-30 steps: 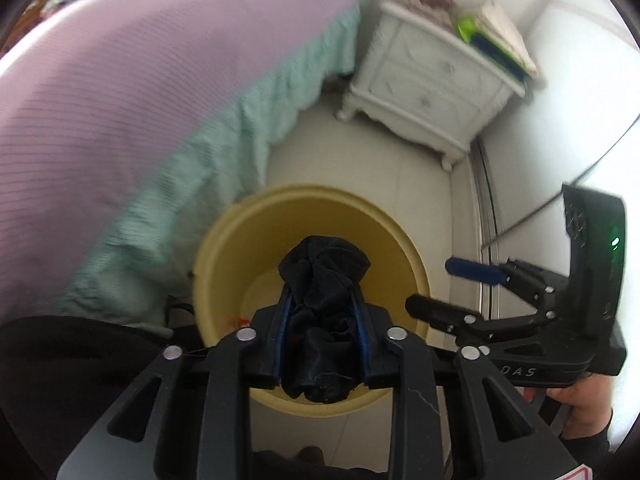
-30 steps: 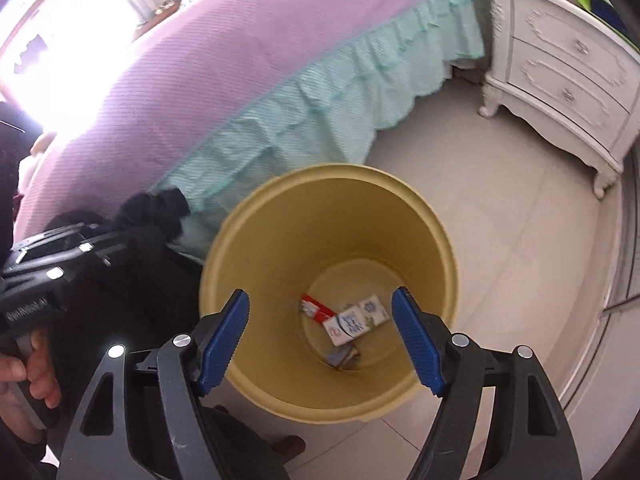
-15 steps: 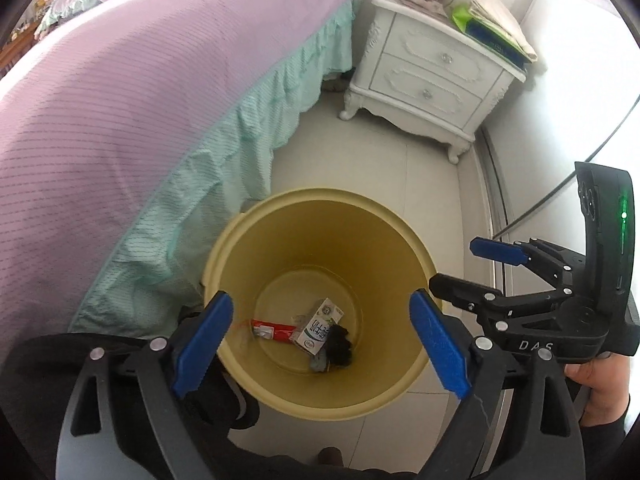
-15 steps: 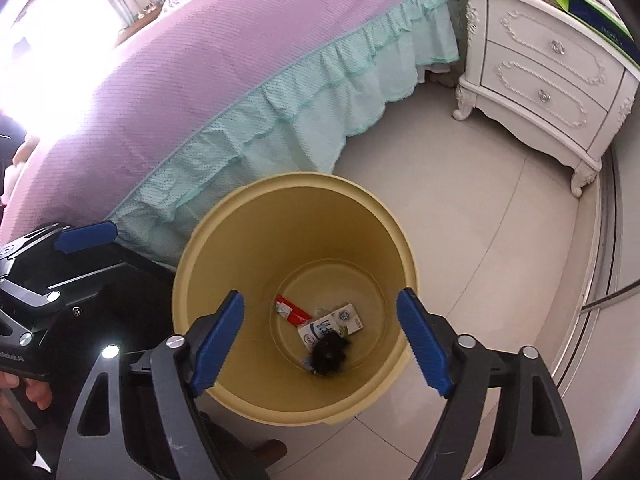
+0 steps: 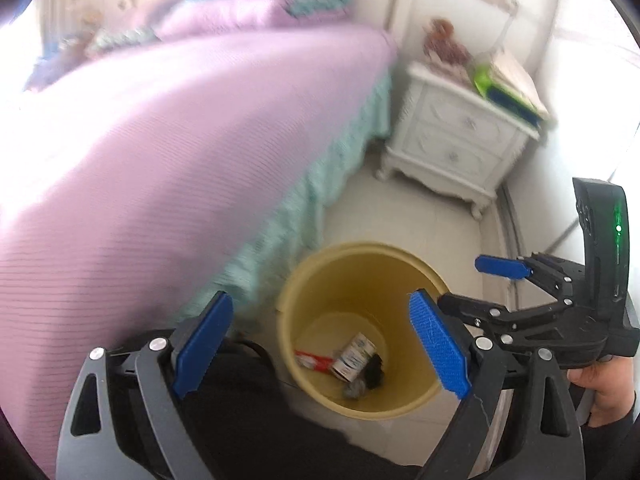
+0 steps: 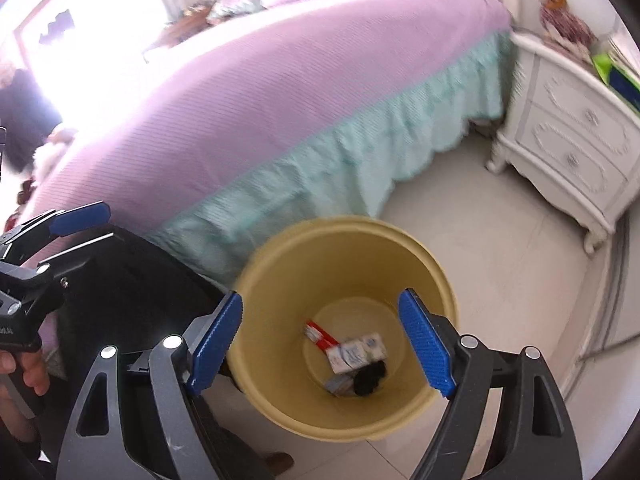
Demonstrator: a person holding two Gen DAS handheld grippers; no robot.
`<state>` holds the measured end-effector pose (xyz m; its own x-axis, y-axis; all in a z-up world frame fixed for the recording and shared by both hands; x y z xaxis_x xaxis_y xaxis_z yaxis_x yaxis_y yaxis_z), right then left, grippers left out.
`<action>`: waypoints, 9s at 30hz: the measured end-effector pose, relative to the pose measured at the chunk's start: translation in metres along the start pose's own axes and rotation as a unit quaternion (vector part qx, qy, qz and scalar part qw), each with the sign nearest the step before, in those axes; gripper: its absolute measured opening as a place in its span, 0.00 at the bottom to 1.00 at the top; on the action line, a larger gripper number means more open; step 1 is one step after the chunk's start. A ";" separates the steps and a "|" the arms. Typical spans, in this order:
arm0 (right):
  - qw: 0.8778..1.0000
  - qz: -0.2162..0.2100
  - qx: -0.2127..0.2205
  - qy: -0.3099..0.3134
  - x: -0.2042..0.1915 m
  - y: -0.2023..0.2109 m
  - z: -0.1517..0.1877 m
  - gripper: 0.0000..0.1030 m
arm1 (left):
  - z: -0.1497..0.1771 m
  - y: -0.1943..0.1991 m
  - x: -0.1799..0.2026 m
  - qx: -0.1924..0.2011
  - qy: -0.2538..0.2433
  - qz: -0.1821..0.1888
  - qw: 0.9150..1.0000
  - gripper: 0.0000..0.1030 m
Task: Collect trash
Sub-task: 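Move both empty tools back over the bed, then grasp the red snack bag on the bed with the left tool, then grasp the white fluffy toy with the right tool while the left tool holds the bag, then carry the red bag and white fluffy toy toward the yellow bin, then open both tools over the yellow bin to drop the bag and toy, then move both empty tools back over the bed, then grasp the dark red cloth on the bed with the left tool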
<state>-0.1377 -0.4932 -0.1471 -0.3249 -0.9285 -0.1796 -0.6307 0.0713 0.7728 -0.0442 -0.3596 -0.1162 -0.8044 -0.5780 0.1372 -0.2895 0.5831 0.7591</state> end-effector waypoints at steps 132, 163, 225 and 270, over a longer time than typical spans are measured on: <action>0.993 -0.089 0.077 -0.021 -0.007 0.020 -0.035 0.28 | -0.016 0.006 -0.040 -0.025 0.061 0.119 0.991 0.29; 0.996 -0.041 -0.006 -0.079 0.060 -0.014 0.017 0.70 | 0.011 -0.081 0.019 -0.112 -0.006 0.120 0.986 0.90; 0.918 -0.276 0.183 0.220 -0.301 -0.027 -0.140 0.92 | 0.055 0.221 -0.275 0.161 0.257 -0.307 0.902 0.96; 0.864 -0.361 0.066 0.344 -0.480 -0.104 -0.201 0.92 | 0.049 0.209 -0.466 0.138 0.391 -0.233 0.880 0.32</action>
<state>0.2255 -0.1278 -0.0192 0.6535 -0.7427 -0.1457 -0.5847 -0.6177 0.5260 0.2443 0.0596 -0.0525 0.0060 -0.9443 0.3291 -0.6954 0.2326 0.6800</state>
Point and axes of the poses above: each gripper's, at about its wrist camera, not at the fingertips, and y roughly against the way its jaws point, x to its right, z to its underside, the point moved 2 cm from there along -y, roughly the way its jaws point, and after that the axes turned 4 degrees about y, right-handed, at the moved point
